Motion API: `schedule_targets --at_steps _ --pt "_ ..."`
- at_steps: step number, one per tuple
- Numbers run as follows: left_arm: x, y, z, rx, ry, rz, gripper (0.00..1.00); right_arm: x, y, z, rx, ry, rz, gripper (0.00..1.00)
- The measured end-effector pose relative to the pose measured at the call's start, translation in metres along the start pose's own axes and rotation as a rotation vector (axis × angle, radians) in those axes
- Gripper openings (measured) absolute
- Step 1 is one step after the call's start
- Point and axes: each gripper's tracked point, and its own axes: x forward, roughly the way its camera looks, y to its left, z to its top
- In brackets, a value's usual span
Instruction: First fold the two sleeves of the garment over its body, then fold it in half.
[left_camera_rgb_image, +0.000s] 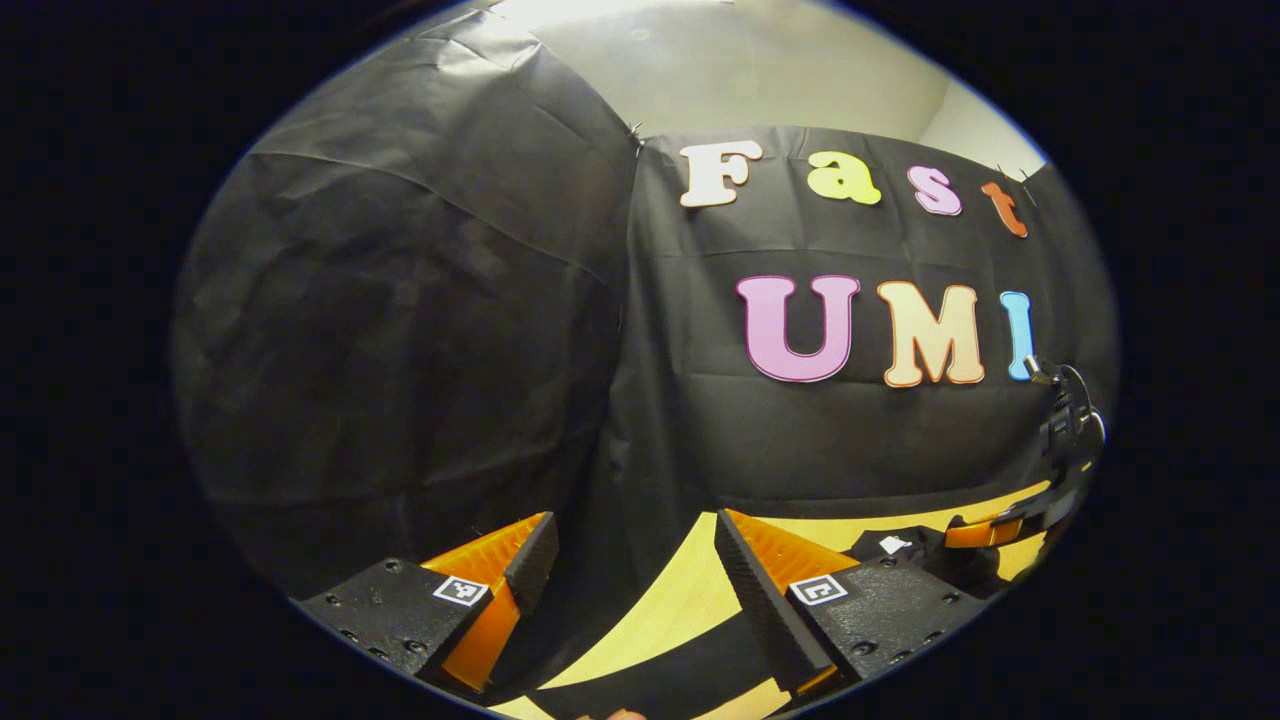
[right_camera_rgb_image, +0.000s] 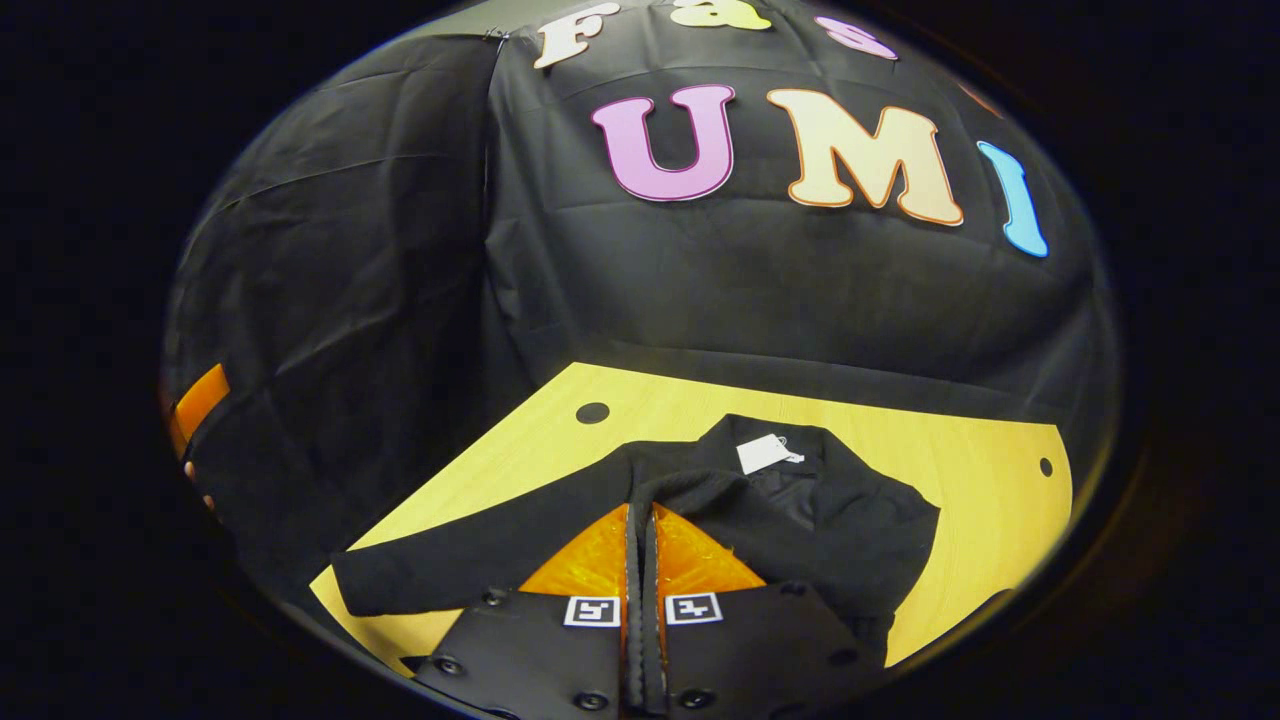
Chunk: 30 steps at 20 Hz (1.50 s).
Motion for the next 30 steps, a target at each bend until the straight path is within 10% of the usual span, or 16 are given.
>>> schedule_targets --at_steps 3,7,30 --pt "0.002 0.005 -0.011 -0.009 0.024 0.010 0.92 0.003 0.010 0.007 0.021 -0.012 0.013 0.01" --pt "0.005 0.014 -0.036 -0.037 0.087 0.014 0.92 -0.005 0.010 0.045 -0.019 -0.174 -0.001 0.98" --pt "-0.022 0.020 -0.263 -0.156 0.666 0.031 0.97 -0.044 -0.029 0.022 -0.137 -0.142 -0.118 0.97"
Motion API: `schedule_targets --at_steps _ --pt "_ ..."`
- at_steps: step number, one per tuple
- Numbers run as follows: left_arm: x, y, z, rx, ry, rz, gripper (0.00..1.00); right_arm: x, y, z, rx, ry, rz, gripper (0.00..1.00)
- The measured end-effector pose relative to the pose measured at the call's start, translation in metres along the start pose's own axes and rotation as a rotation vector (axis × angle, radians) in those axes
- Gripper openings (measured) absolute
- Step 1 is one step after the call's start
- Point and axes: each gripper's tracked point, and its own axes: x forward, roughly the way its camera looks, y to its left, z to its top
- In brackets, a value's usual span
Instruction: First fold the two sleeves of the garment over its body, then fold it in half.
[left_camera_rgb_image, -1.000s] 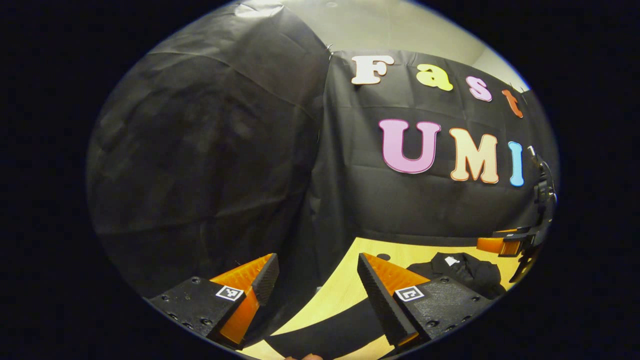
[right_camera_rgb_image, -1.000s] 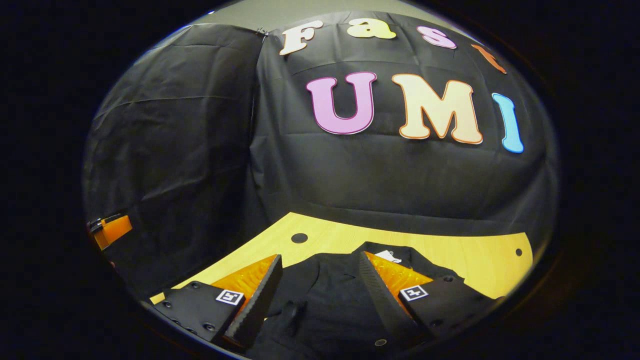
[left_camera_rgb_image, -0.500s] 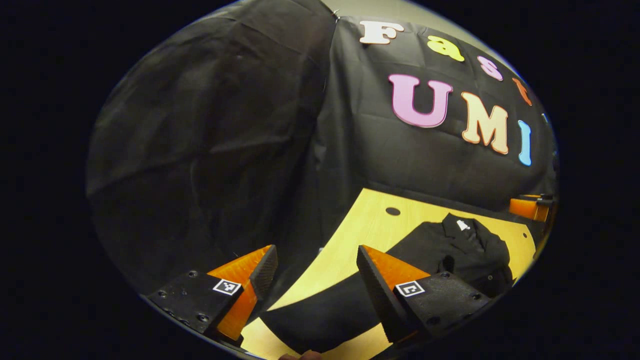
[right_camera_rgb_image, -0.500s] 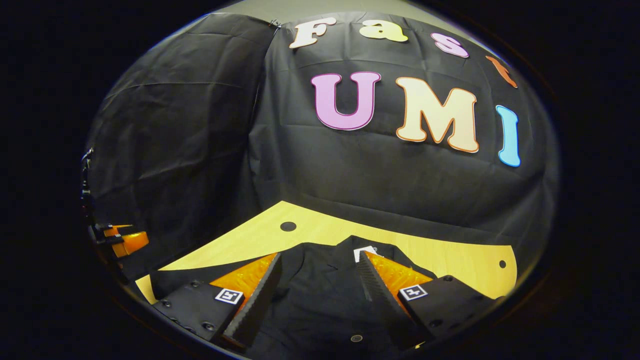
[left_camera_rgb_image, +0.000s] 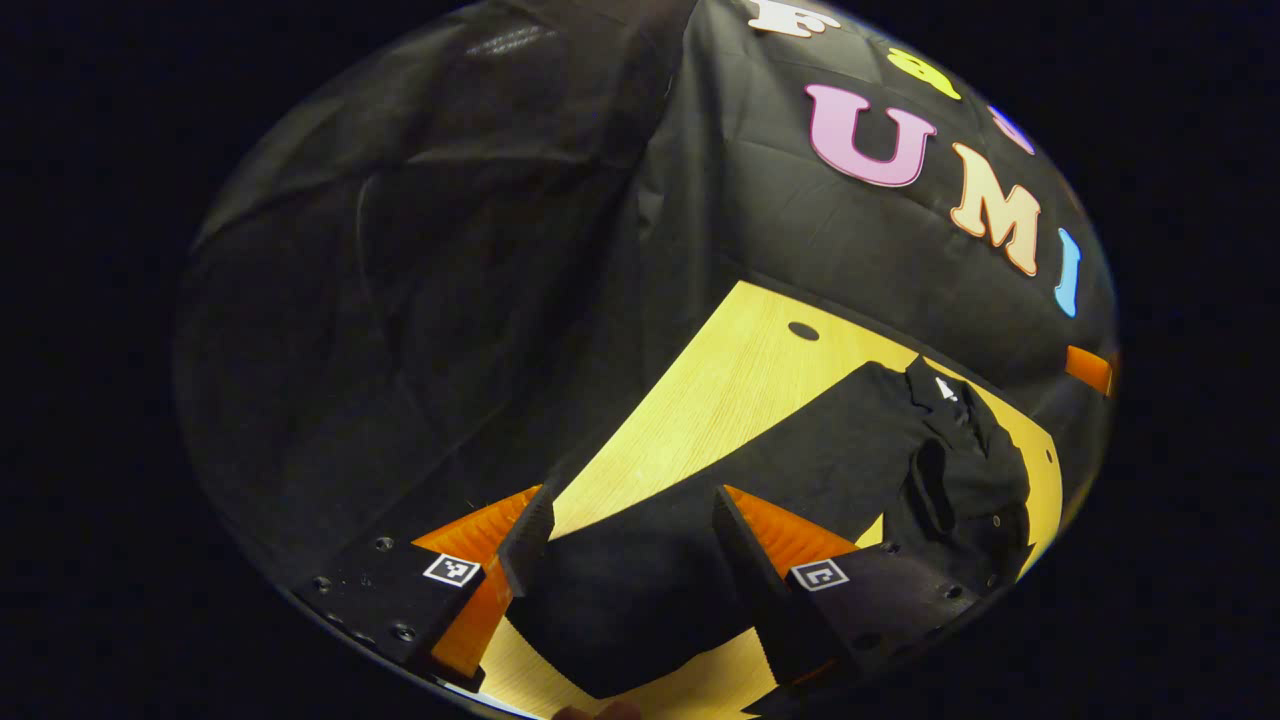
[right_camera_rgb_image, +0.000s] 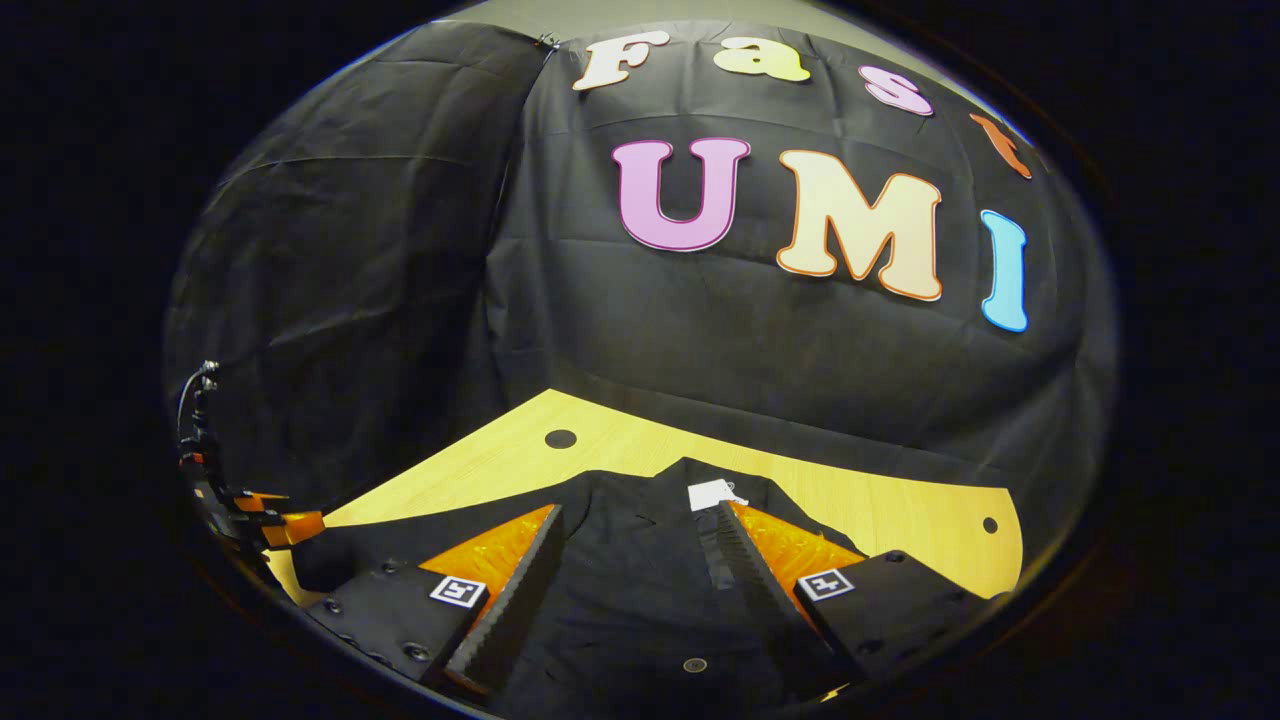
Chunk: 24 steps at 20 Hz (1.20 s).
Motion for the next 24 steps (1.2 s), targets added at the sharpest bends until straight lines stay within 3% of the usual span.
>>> schedule_targets --at_steps 8,14,16,18,19,20,23,24 --pt "0.013 0.002 -0.042 -0.025 0.132 0.012 0.97 -0.008 -0.009 0.000 0.023 -0.016 -0.027 0.97" --pt "0.011 0.007 -0.045 0.040 0.111 0.034 0.96 -0.016 -0.017 -0.004 0.033 -0.017 -0.043 0.96" --pt "0.010 0.015 -0.048 0.072 0.107 0.065 0.82 -0.018 -0.019 -0.005 0.038 -0.017 -0.044 0.96" --pt "0.009 0.018 -0.045 0.050 0.084 0.061 0.58 -0.021 -0.020 -0.006 0.041 -0.018 -0.046 0.96" --pt "0.006 0.016 -0.045 0.046 0.083 0.055 0.55 -0.022 -0.020 -0.006 0.043 -0.020 -0.047 0.96" --pt "0.008 0.015 -0.046 0.045 0.084 0.049 0.46 -0.023 -0.020 -0.006 0.045 -0.024 -0.046 0.97" --pt "0.006 0.007 -0.047 0.038 0.082 0.034 0.01 -0.029 -0.021 -0.008 0.052 -0.029 -0.044 0.97" --pt "0.009 0.006 -0.046 0.048 0.087 0.033 0.03 -0.032 -0.020 -0.008 0.056 -0.030 -0.042 0.98"
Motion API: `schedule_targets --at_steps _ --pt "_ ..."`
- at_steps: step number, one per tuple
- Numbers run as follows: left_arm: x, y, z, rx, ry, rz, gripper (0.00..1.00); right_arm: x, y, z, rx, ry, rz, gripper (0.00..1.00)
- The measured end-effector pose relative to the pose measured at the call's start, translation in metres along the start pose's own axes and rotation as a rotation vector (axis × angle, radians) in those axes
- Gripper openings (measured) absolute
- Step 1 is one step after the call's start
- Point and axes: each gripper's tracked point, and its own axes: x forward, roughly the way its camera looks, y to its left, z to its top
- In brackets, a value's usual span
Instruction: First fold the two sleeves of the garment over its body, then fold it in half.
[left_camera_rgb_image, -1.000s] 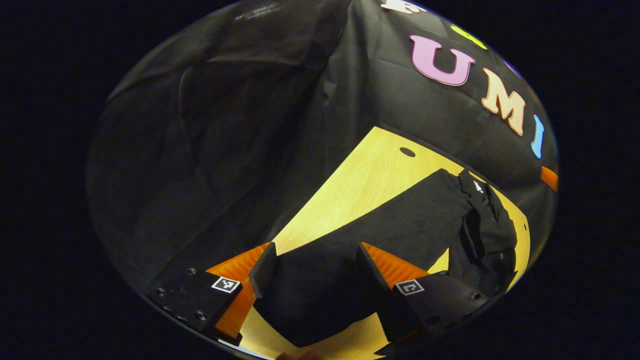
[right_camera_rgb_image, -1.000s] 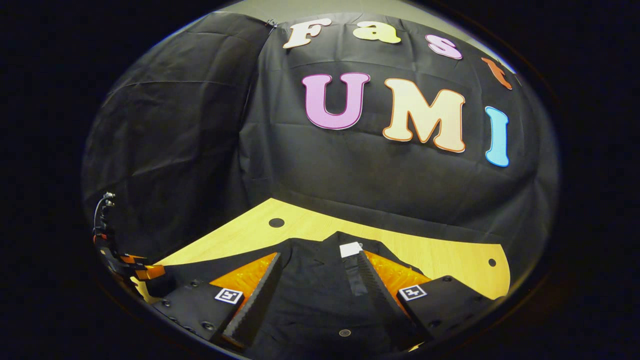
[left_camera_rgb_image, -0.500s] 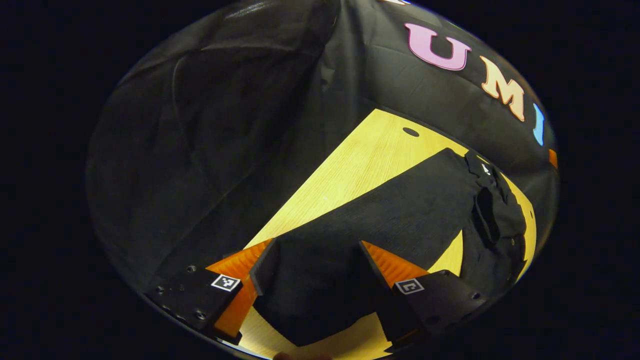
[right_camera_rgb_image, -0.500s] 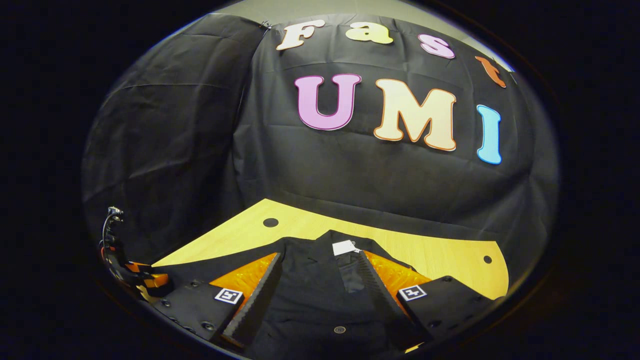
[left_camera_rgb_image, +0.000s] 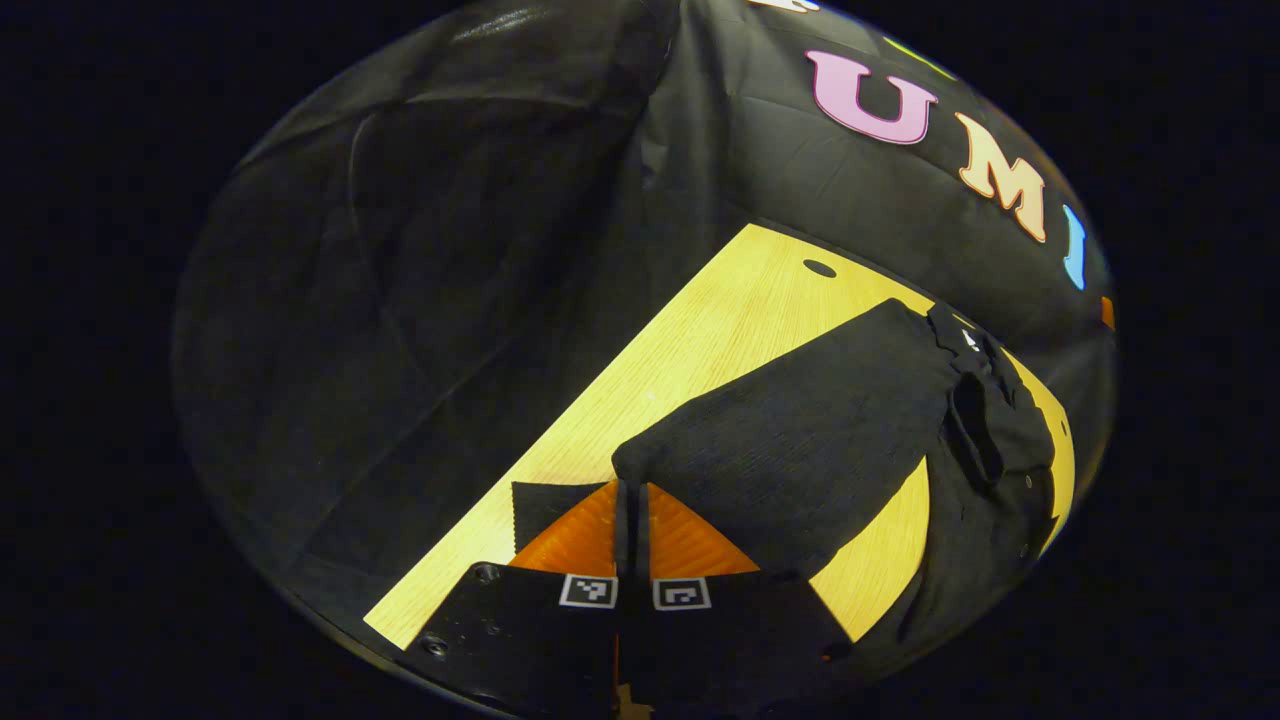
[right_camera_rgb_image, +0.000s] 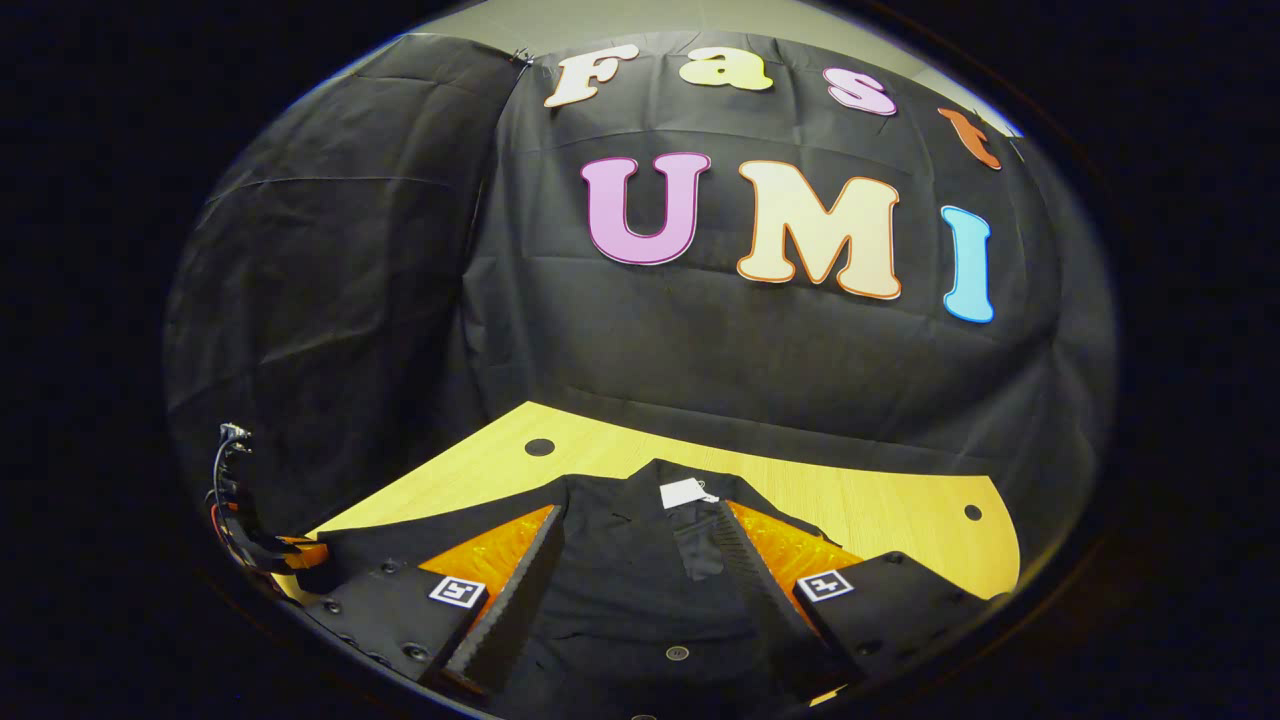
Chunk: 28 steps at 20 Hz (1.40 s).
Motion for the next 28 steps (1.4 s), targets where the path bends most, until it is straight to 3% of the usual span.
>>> schedule_targets --at_steps 5,12,19,28 --pt "-0.014 -0.018 0.018 -0.028 -0.031 -0.038 0.00 -0.014 -0.006 -0.008 0.001 0.006 0.014 0.97" --pt "-0.039 -0.069 0.097 0.046 -0.207 -0.121 0.00 -0.038 -0.030 -0.018 0.018 -0.001 0.010 0.97" --pt "-0.050 -0.121 0.132 0.089 -0.271 -0.172 0.00 -0.066 -0.074 -0.029 0.070 -0.016 -0.026 0.97" --pt "-0.071 -0.232 0.168 0.181 -0.362 -0.317 0.00 -0.101 -0.135 -0.051 0.132 -0.026 -0.081 0.97"
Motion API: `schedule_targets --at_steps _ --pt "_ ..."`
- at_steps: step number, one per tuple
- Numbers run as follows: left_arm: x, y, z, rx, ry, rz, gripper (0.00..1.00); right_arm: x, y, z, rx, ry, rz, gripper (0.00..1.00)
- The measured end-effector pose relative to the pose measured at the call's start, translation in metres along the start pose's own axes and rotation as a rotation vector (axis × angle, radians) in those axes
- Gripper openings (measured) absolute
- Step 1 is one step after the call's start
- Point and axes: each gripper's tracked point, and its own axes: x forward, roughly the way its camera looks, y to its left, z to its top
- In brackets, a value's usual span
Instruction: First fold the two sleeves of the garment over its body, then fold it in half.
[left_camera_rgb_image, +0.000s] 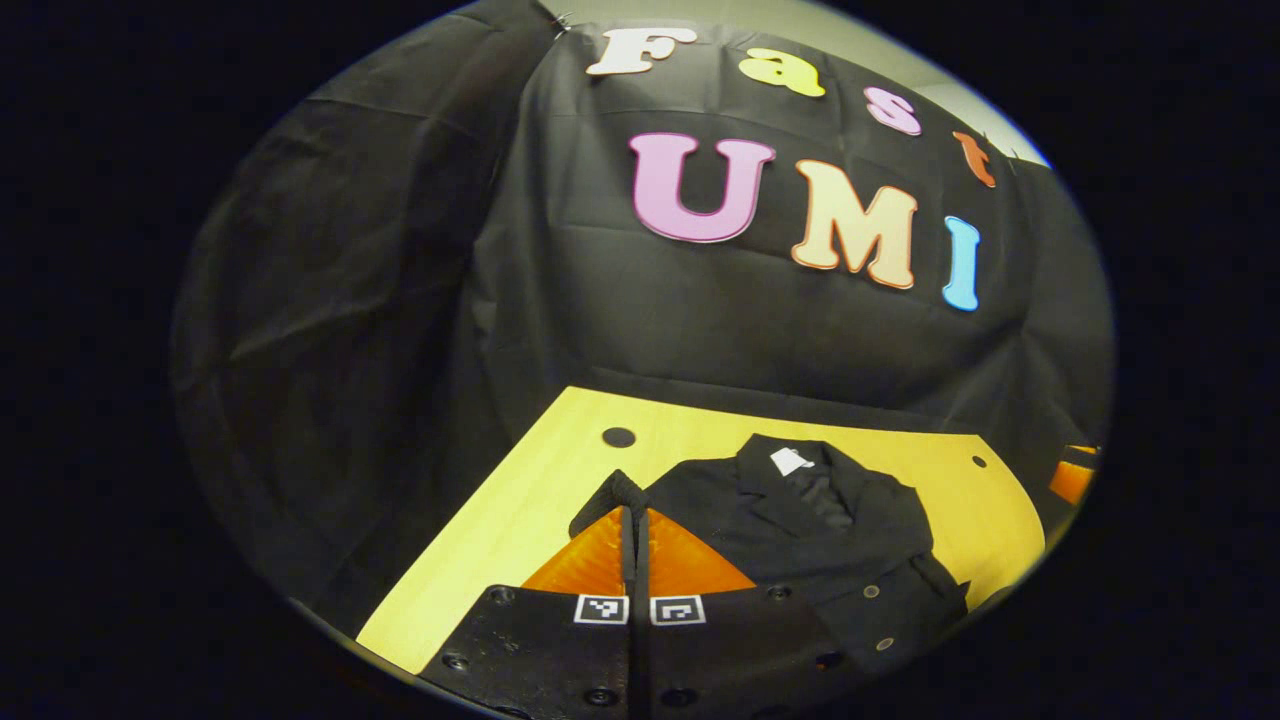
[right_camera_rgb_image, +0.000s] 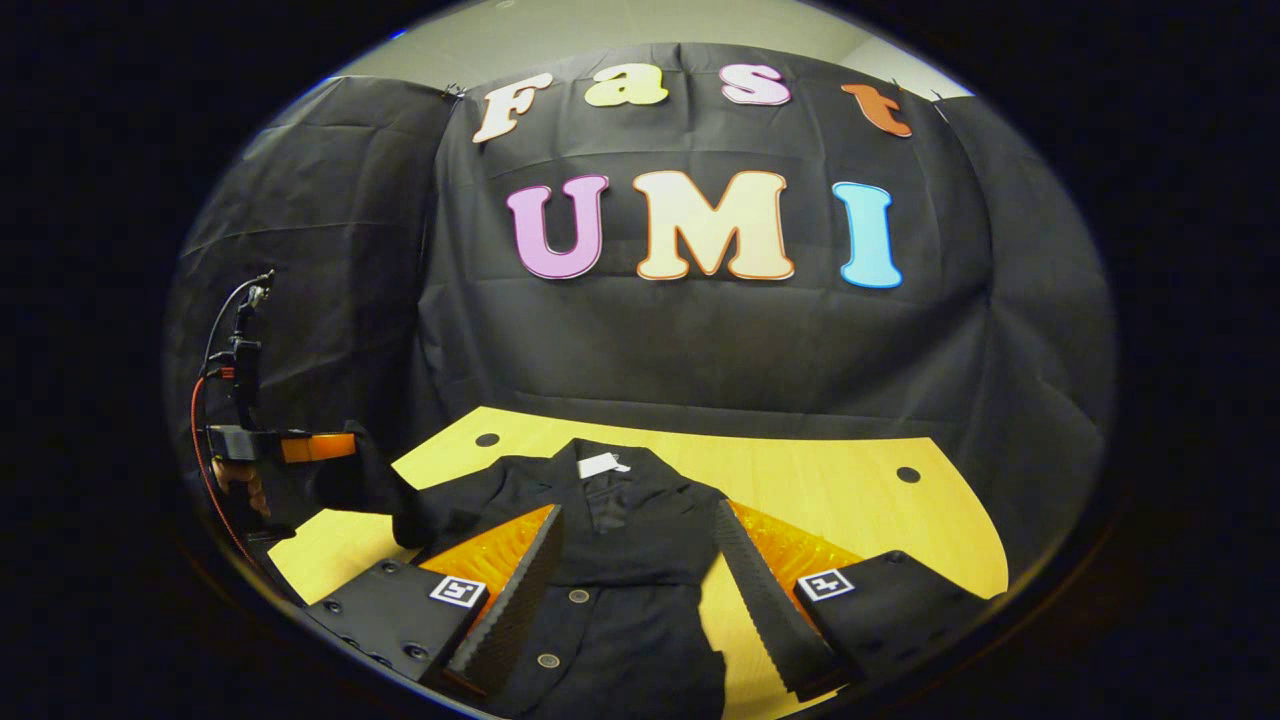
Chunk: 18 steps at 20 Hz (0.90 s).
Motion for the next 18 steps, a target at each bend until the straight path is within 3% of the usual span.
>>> schedule_targets --at_steps 18 --pt "0.045 -0.194 -0.008 0.099 0.057 -0.263 0.00 -0.035 -0.116 -0.026 0.103 0.012 -0.106 0.96"
